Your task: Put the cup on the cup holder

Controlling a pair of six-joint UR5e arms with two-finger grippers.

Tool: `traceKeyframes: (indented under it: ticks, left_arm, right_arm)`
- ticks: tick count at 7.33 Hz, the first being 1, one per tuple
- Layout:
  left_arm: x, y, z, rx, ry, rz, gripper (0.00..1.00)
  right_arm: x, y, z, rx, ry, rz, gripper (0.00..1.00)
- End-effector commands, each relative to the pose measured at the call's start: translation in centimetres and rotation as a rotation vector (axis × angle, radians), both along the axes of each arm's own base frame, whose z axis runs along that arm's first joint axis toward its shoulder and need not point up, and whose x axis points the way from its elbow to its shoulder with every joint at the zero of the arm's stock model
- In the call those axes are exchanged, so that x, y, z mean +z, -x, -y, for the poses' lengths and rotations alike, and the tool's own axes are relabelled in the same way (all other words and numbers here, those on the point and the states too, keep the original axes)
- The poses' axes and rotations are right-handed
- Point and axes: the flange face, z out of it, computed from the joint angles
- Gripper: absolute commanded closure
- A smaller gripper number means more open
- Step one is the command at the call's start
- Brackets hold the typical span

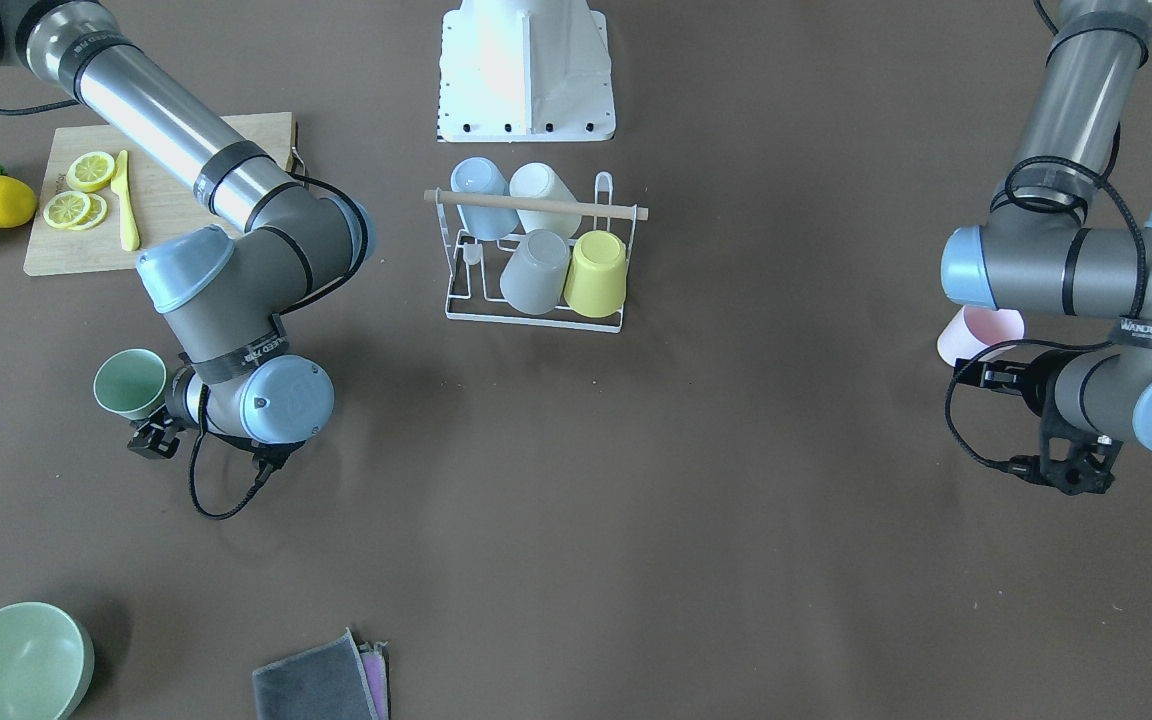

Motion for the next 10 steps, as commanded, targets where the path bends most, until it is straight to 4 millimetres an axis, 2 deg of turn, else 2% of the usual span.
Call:
traceKeyframes:
  ticks: [1,4,6,7,8,9,10]
  left_arm:
    - [2.1,-0.8,0.1,0.009,0.044,0.02,0.02]
    - [4.1,-2.2,0.0,-0.005,0.137,-0.019,0.02]
    - [4.6,-2.3,-0.1,-0.015,0.168,-0.037,0.02]
    - [4.9,-2.2,-0.3,0.0,0.175,-0.041,0.02]
    - [5.3,-2.1,-0.6,0.012,0.203,-0.037,0.02]
    - [5.4,-2.1,-0.9,0.032,0.208,-0.042,0.02]
    - [5.6,-2.4,-1.2,0.043,0.211,-0.042,0.02]
  right_arm:
    - [1.9,0.3,-1.2,-0.055,-0.021,-0.046,0.0]
    - [3.0,-0.2,-1.3,-0.084,-0.03,-0.061,0.0]
    - [3.5,-0.5,-1.4,-0.09,-0.028,-0.066,0.01]
    - [3.6,-0.5,-1.3,-0.09,-0.031,-0.071,0.11]
    - [3.5,-0.5,-1.4,-0.09,-0.032,-0.07,0.39]
    - [3.1,-0.8,-1.2,-0.093,-0.047,-0.075,0.99]
    - [2.7,-1.7,-0.6,-0.093,-0.048,-0.067,1.0]
